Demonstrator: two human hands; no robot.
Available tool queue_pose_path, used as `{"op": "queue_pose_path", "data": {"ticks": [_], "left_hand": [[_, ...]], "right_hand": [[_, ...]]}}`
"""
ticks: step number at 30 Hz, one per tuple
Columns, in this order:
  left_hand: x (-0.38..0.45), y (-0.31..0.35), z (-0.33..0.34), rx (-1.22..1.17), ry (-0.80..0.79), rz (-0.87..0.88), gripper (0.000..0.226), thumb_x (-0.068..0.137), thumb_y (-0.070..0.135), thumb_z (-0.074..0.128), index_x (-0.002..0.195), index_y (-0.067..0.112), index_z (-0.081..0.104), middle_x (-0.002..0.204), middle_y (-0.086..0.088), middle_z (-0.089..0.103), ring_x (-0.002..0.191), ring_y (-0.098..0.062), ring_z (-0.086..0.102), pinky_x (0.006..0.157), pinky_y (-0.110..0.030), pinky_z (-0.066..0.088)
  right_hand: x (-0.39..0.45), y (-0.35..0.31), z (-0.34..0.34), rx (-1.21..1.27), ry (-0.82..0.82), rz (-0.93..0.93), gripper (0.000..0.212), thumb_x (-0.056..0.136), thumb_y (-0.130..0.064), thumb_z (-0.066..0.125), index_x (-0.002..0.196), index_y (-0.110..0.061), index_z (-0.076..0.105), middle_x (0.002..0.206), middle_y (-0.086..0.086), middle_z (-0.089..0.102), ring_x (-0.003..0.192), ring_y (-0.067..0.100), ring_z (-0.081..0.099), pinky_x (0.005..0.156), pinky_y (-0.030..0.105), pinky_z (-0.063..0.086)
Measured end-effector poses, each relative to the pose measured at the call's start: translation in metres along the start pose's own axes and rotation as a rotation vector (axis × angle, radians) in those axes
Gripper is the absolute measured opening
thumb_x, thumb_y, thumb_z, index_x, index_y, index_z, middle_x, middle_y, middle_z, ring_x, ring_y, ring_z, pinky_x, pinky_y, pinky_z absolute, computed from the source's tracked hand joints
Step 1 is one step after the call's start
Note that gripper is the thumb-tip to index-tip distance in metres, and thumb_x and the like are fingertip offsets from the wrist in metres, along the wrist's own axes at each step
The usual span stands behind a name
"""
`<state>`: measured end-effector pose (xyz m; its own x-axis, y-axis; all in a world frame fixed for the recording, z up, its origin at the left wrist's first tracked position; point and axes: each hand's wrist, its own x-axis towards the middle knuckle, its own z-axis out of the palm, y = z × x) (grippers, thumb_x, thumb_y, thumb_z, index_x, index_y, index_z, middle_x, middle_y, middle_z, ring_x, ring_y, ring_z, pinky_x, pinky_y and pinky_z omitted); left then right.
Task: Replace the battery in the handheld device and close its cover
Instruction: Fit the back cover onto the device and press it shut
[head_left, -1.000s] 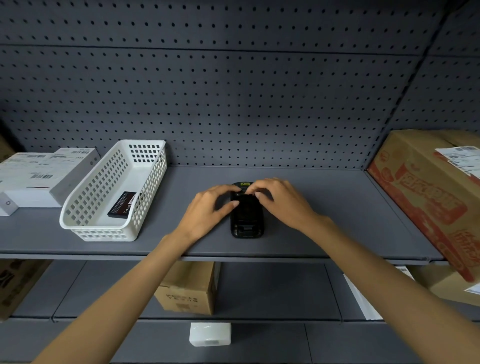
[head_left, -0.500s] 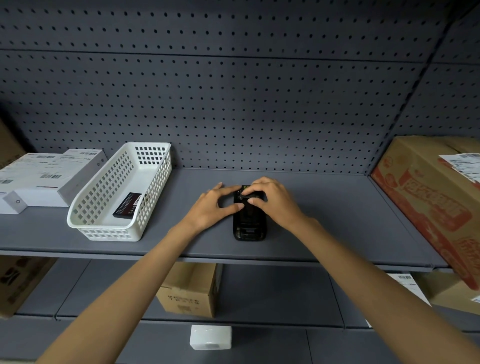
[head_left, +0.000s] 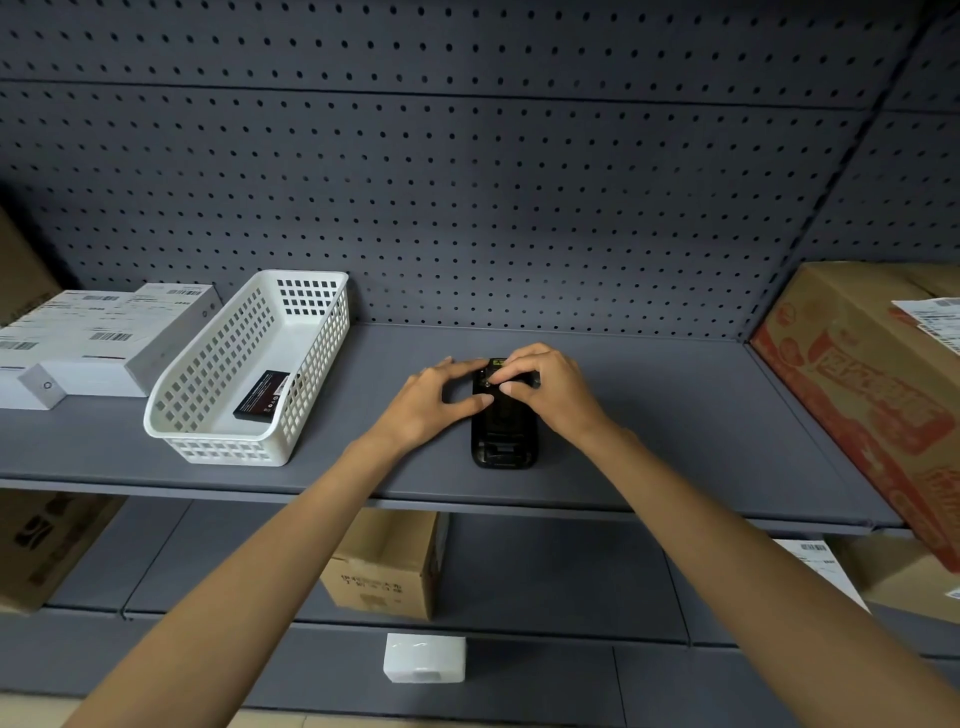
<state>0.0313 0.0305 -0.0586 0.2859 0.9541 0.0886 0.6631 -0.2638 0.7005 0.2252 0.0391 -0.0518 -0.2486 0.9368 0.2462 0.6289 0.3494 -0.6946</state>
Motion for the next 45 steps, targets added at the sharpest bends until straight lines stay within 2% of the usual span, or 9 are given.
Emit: {"op": "queue_pose_path", "data": {"ticks": [8,15,20,24,28,32,37,43,45], "left_hand": [[0.0,-0.001,0.001,-0.022,0.001,0.019,0.058,0.09,0.038,0.065,0.144,0.026,0.047,0.147,0.005,0.05,0.147,-0.014,0.028,0.113,-0.024,0.019],[0.001,-0.004,0.002,-0.044,-0.004,0.016,0.058,0.09,0.039,0.065,0.144,0.026,0.048,0.147,0.006,0.05,0.146,-0.016,0.031,0.121,-0.039,0.024],[0.0,-0.002,0.002,-0.043,0.0,0.013,0.058,0.09,0.037,0.065,0.144,0.025,0.047,0.148,0.005,0.049,0.146,-0.015,0.029,0.118,-0.033,0.022],[0.001,-0.004,0.002,-0.055,-0.005,0.02,0.058,0.09,0.038,0.066,0.144,0.025,0.048,0.147,0.004,0.05,0.144,-0.015,0.035,0.12,-0.039,0.027],[0.001,-0.005,0.002,-0.055,-0.002,0.019,0.059,0.089,0.039,0.066,0.143,0.026,0.048,0.147,0.006,0.05,0.143,-0.014,0.037,0.12,-0.038,0.028],[0.001,-0.005,0.002,-0.059,-0.002,0.018,0.058,0.089,0.039,0.066,0.143,0.026,0.049,0.147,0.005,0.051,0.142,-0.013,0.037,0.12,-0.038,0.028],[0.001,-0.004,0.001,-0.058,-0.003,0.033,0.058,0.089,0.038,0.067,0.143,0.025,0.049,0.146,0.006,0.051,0.141,-0.01,0.039,0.119,-0.034,0.028],[0.001,-0.005,0.002,-0.049,-0.006,0.032,0.058,0.089,0.038,0.066,0.143,0.023,0.049,0.147,0.005,0.05,0.14,-0.009,0.04,0.118,-0.03,0.028],[0.002,-0.004,0.002,-0.047,-0.003,0.033,0.058,0.089,0.037,0.066,0.143,0.023,0.049,0.147,0.005,0.05,0.14,-0.008,0.04,0.117,-0.027,0.027]], "right_hand": [[0.001,0.003,0.002,0.002,-0.001,0.002,0.018,0.086,-0.009,0.071,0.099,-0.018,0.079,0.114,0.005,0.062,0.11,0.02,0.058,0.099,0.031,0.042],[0.006,0.008,0.0,-0.007,-0.049,-0.031,0.02,0.085,-0.01,0.072,0.101,-0.02,0.078,0.11,0.0,0.06,0.108,0.019,0.058,0.1,0.038,0.046],[0.007,0.01,0.001,-0.01,-0.053,-0.048,0.022,0.086,-0.01,0.071,0.103,-0.021,0.078,0.109,-0.003,0.056,0.108,0.02,0.057,0.098,0.039,0.046],[0.01,0.012,0.0,-0.011,-0.076,-0.065,0.021,0.086,-0.01,0.07,0.103,-0.021,0.077,0.109,-0.002,0.055,0.108,0.02,0.056,0.097,0.038,0.046],[0.011,0.016,-0.003,-0.006,-0.129,-0.101,0.02,0.088,-0.015,0.069,0.105,-0.023,0.075,0.106,-0.004,0.052,0.108,0.019,0.052,0.097,0.035,0.043],[0.014,0.017,-0.007,-0.037,-0.19,-0.116,0.02,0.09,-0.02,0.066,0.107,-0.027,0.071,0.108,-0.006,0.05,0.115,0.021,0.046,0.101,0.038,0.039],[0.017,0.018,-0.009,-0.017,-0.224,-0.111,0.02,0.091,-0.019,0.065,0.11,-0.025,0.07,0.109,-0.005,0.047,0.116,0.017,0.041,0.099,0.032,0.033],[0.014,0.025,-0.003,0.075,-0.199,-0.083,0.022,0.093,-0.021,0.063,0.109,-0.032,0.071,0.104,-0.011,0.041,0.119,0.023,0.043,0.108,0.045,0.038],[0.015,0.026,-0.003,0.082,-0.202,-0.082,0.023,0.093,-0.02,0.063,0.111,-0.031,0.071,0.106,-0.007,0.041,0.118,0.023,0.043,0.109,0.047,0.038]]}}
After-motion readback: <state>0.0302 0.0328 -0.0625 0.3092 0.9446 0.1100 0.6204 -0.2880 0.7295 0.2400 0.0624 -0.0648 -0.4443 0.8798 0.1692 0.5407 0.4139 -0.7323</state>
